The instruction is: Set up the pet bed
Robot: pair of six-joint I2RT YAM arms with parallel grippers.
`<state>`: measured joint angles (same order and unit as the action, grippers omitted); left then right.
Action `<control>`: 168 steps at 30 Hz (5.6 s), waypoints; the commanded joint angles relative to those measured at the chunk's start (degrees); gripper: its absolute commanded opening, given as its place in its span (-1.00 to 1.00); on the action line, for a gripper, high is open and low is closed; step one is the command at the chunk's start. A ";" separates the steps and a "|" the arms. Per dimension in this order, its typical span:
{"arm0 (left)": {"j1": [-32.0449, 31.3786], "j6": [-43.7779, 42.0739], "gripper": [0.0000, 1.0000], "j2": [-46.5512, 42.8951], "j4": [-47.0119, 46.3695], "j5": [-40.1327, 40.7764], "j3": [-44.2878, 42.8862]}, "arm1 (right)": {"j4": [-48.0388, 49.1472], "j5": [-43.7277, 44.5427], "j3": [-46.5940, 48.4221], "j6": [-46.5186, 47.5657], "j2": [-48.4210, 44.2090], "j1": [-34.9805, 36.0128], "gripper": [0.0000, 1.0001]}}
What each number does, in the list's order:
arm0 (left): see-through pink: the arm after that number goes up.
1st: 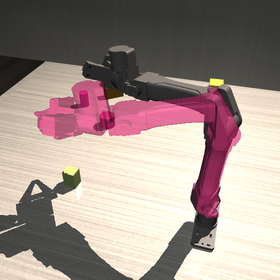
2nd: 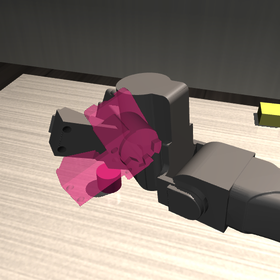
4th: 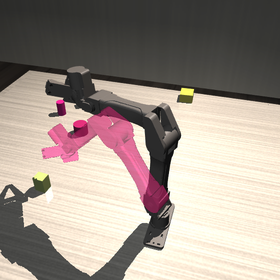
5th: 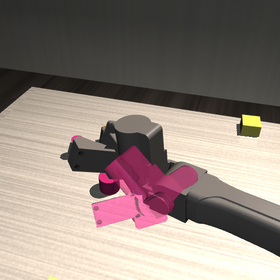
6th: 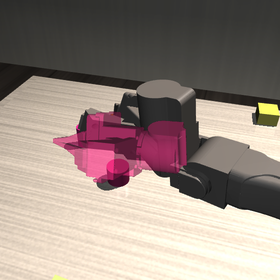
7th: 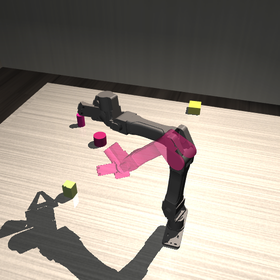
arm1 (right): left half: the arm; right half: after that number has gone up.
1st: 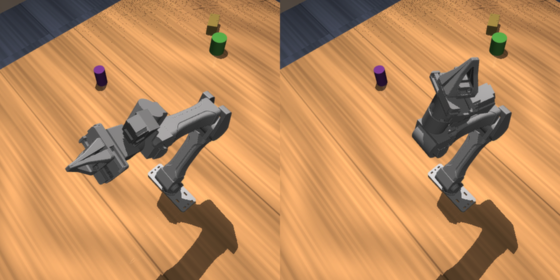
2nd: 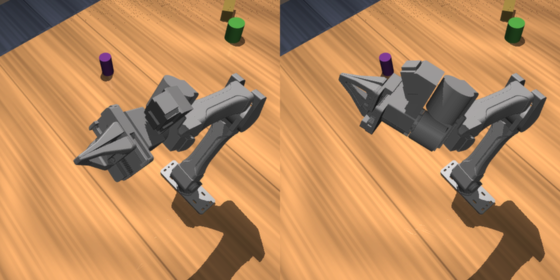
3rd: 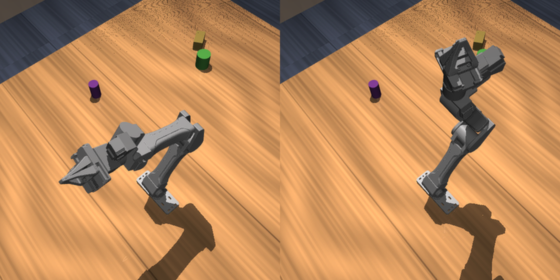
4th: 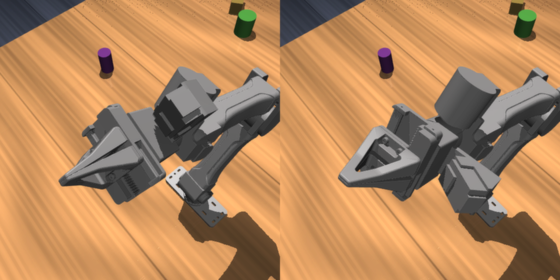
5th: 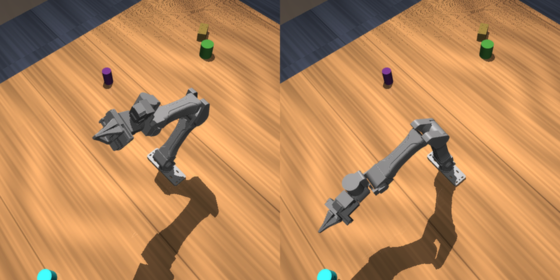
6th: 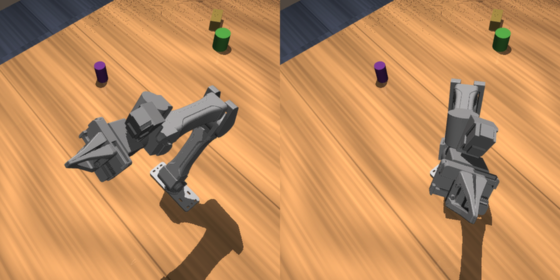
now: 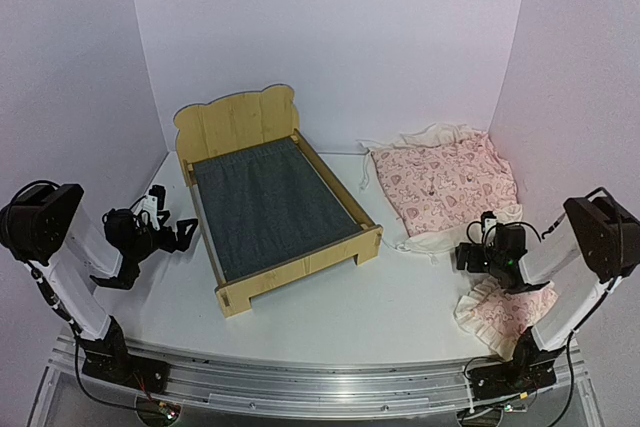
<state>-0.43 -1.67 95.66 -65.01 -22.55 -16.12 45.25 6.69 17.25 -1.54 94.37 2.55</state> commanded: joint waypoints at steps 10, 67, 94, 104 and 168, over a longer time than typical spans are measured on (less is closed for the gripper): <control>0.16 -2.72 0.99 -15.73 15.05 -3.04 -3.15 | -41.62 -8.78 22.96 -3.76 -17.77 0.12 0.96; -23.12 -106.30 -0.77 -7.06 130.50 -18.79 -48.39 | -77.63 8.49 70.99 -10.17 15.14 19.36 0.72; -32.87 -44.74 0.40 -11.17 104.98 -24.82 -57.54 | -81.69 5.01 80.70 -16.10 1.50 20.31 -1.00; -29.16 2.95 0.86 -9.84 82.51 -17.49 -66.27 | -76.36 -1.27 89.13 -22.78 2.72 42.44 -1.00; -32.36 -22.59 -1.00 -9.65 74.79 -9.02 -48.41 | -72.92 -5.94 38.08 -30.86 -25.75 33.32 -1.00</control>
<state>-39.81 -22.39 85.25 10.47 -33.23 -53.75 -21.01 -1.25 40.46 -39.56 67.81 35.73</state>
